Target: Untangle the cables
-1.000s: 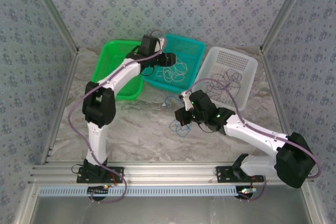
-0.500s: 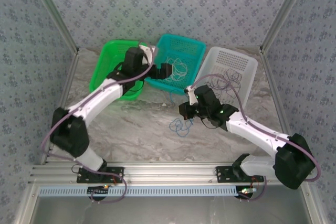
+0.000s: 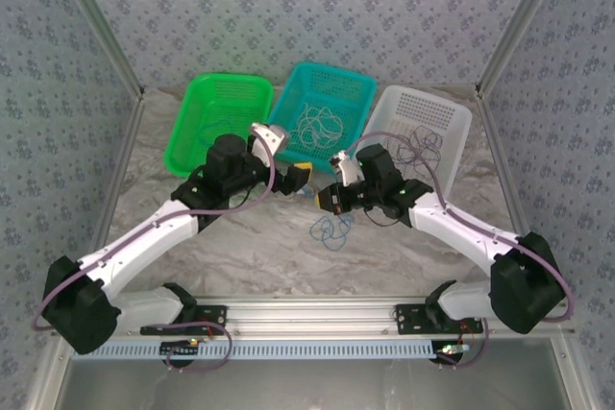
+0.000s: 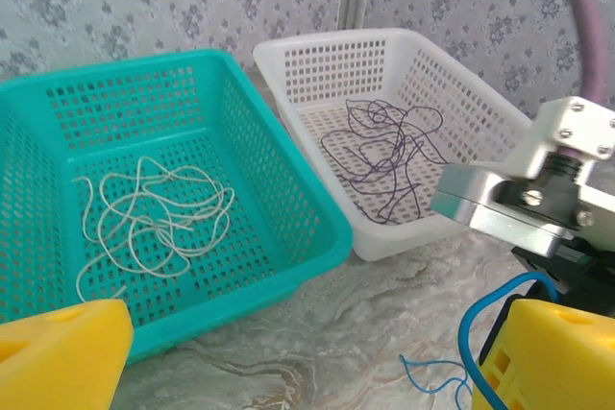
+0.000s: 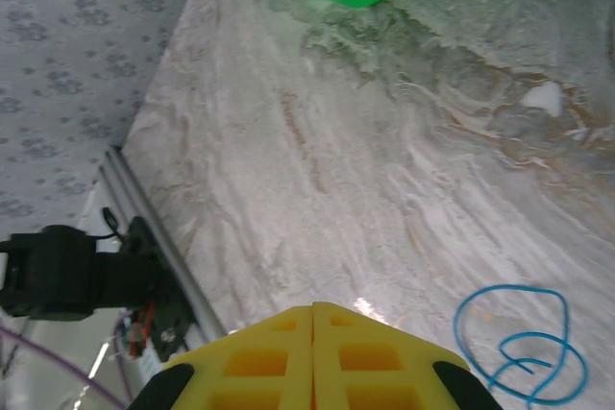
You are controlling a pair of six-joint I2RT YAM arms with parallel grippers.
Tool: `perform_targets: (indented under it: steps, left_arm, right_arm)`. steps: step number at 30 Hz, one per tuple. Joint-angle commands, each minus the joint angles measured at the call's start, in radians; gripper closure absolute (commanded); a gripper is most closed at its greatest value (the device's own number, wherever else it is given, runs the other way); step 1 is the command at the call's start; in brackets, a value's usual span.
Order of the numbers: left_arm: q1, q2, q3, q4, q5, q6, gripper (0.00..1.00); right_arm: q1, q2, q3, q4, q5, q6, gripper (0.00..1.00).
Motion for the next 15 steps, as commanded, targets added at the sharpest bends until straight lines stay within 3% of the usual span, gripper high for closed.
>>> perform_targets:
  steps: [1, 8, 15]
  left_arm:
    - [-0.018, -0.059, -0.010, 0.073, -0.046, 0.049, 0.01]
    - [-0.019, -0.163, -0.021, 0.018, -0.114, 0.111, 0.01]
    - [-0.038, -0.189, -0.027, -0.040, -0.104, 0.156, 0.01]
  right_arm:
    - [-0.021, 0.030, 0.037, -0.026, -0.115, 0.030, 1.00]
    - [-0.047, 0.077, 0.051, -0.030, -0.212, 0.067, 1.00]
    - [-0.047, 0.113, 0.087, -0.025, -0.334, 0.129, 1.00]
